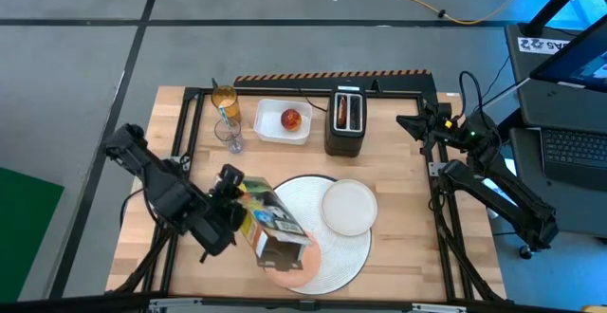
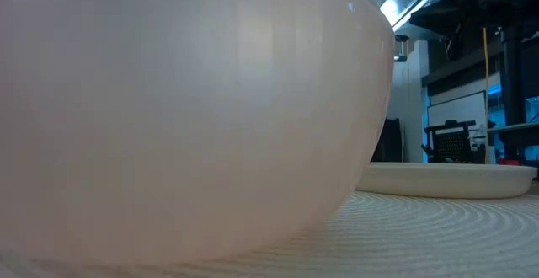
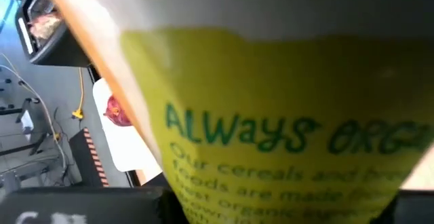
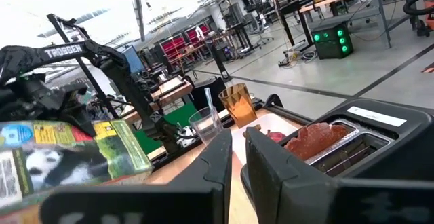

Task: Arrange a breakfast setting
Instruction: Pour the cereal from the cereal box into the pink bowl

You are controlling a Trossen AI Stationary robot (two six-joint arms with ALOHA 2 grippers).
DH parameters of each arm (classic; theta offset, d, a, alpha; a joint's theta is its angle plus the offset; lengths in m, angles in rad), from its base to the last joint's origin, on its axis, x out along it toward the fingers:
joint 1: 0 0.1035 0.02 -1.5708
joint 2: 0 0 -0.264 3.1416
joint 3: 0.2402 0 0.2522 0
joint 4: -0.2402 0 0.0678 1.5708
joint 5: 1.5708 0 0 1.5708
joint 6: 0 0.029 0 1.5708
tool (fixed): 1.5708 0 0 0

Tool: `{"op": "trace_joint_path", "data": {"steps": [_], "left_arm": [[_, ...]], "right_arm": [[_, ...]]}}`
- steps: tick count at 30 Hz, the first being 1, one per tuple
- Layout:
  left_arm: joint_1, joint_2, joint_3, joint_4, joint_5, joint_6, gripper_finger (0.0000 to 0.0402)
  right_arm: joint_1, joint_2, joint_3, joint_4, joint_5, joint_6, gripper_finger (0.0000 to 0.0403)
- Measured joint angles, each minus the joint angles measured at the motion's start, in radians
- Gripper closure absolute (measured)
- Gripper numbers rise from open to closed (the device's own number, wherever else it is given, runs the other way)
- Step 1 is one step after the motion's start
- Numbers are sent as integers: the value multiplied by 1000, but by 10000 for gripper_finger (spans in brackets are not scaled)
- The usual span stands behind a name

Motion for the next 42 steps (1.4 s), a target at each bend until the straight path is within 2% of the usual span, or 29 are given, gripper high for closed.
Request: {"op": "trace_joint_path", "data": {"steps": [8,14,22,34,37,42], "left_arm": [[0,28,-133,-5,31,-44,284],[-1,28,-165,0,37,-75,284],[-1,32,-205,-2,27,-1,285],[-18,64,-208,-2,-168,53,287],[-25,64,-208,-1,-213,68,287],[-49,64,-212,-2,-262,183,287]], "right_arm": [[0,0,0,-9,0,0,366],[0,0,0,-15,0,0,366],[0,0,0,-15,0,0,366],[0,0,0,-19,5,0,366],[0,0,0,-21,26,0,366],[0,21,1,-23,97,9,366]]}}
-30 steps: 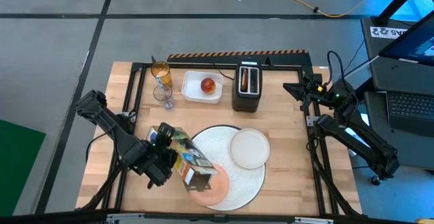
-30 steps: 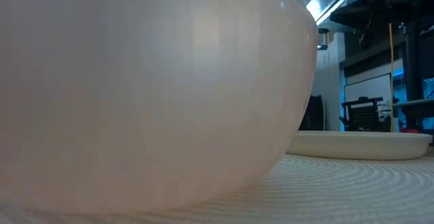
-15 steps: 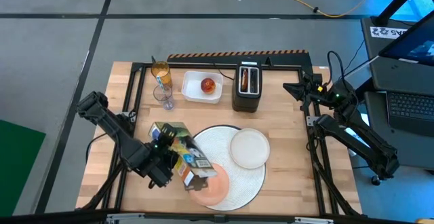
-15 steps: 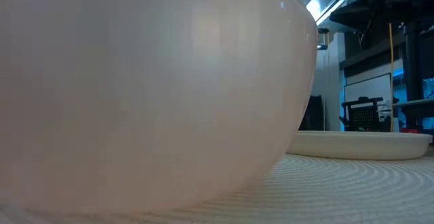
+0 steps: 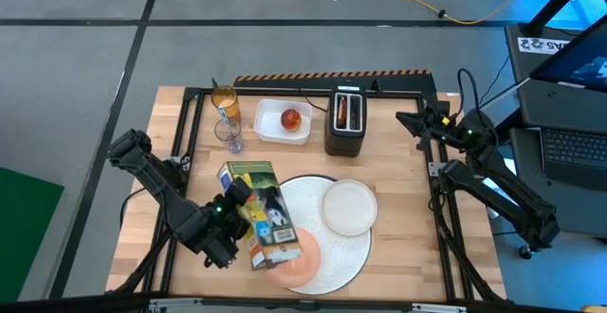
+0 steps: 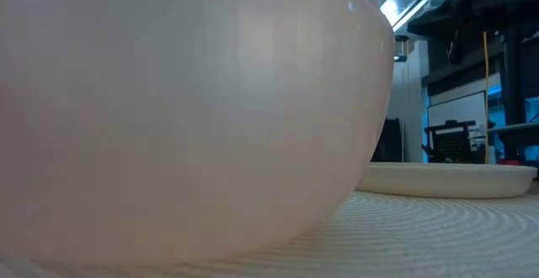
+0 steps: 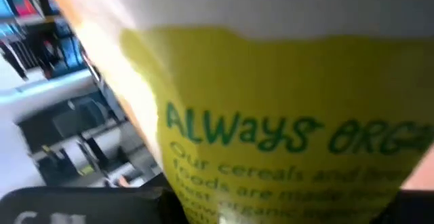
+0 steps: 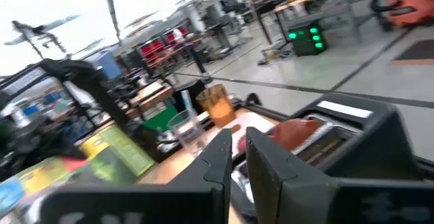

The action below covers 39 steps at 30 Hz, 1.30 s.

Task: Arrange a breakfast setting
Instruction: Pour the cereal from the cereal box into the pink bowl

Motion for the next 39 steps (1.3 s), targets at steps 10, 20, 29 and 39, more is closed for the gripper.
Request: {"op": "trace_joint_path", "data": {"steps": [10,20,29,39], "left_arm": [[-25,-32,-67,-3,-123,76,285],[-3,-21,-76,13,-170,109,284],[39,-21,-76,33,-217,190,283],[51,-21,-76,92,-242,291,281]], "right_arm": [[0,3,0,6,85,-15,366],[0,3,0,2,-13,-29,366],[0,3,0,2,-89,-54,366],[0,3,0,2,-136,-54,366]]}}
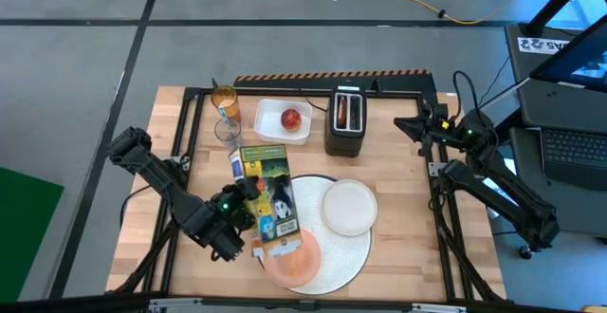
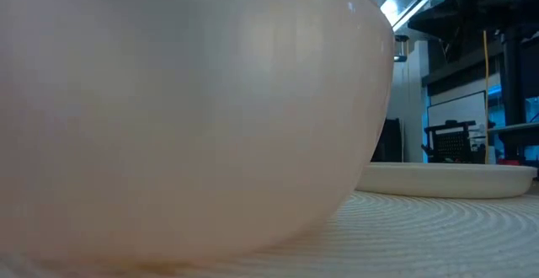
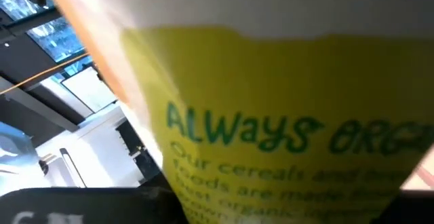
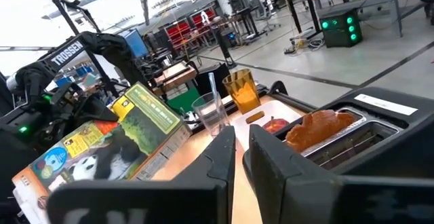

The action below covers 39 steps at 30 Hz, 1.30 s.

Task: Arrange a breakfast setting
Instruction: Pour the cereal from the cereal box into the pink bowl

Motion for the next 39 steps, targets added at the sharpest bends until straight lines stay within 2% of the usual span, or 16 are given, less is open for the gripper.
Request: {"op": "trace_joint_path", "data": {"steps": [14,24,30,33,37,39], "left_arm": [[0,0,0,10,-45,69,282],[0,0,0,166,-64,251,281],[0,0,0,178,-79,272,281],[3,0,0,181,-101,297,281],[14,0,0,183,-100,300,281],[19,0,0,183,-101,312,281]], "right_arm": [[0,0,0,0,-18,-26,366],[0,0,0,0,-18,-27,366],[0,0,-1,0,-22,-27,366],[1,0,-1,19,-56,-26,366],[11,0,-1,145,-182,-21,366],[48,-1,-1,185,-190,-4,366]]}}
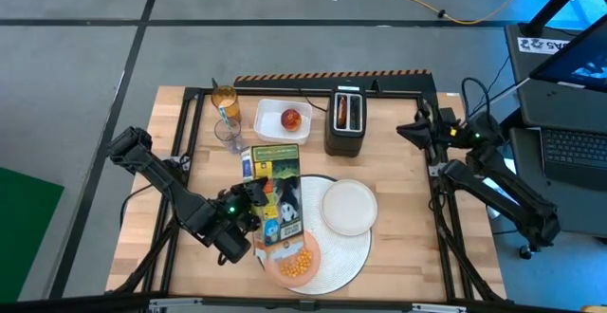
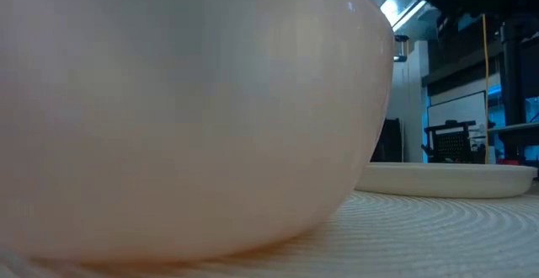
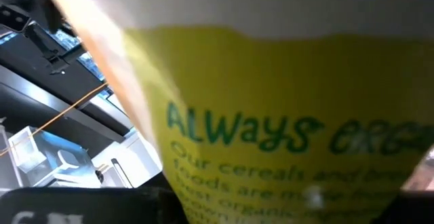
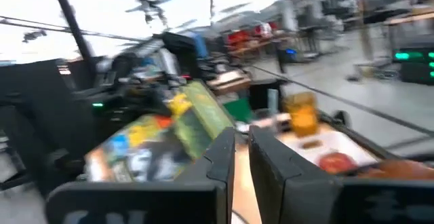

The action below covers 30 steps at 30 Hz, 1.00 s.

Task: Arrange a breakfast setting
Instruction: Pour the cereal from the cereal box into the pink bowl

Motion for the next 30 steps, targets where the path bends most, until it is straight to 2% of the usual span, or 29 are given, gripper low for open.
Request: {"op": "trace_joint_path", "data": {"steps": [6,14,22,30], "left_arm": [[0,0,0,10,-1,51,281],[-2,0,1,76,-21,143,281],[-11,0,1,121,-70,210,281],[-32,0,1,179,-101,272,281]], "right_arm": [[191,5,0,3,133,-53,366],[424,105,0,-78,432,-170,366],[567,239,0,-30,464,-177,366],[653,336,0,97,534,-165,366]]}}
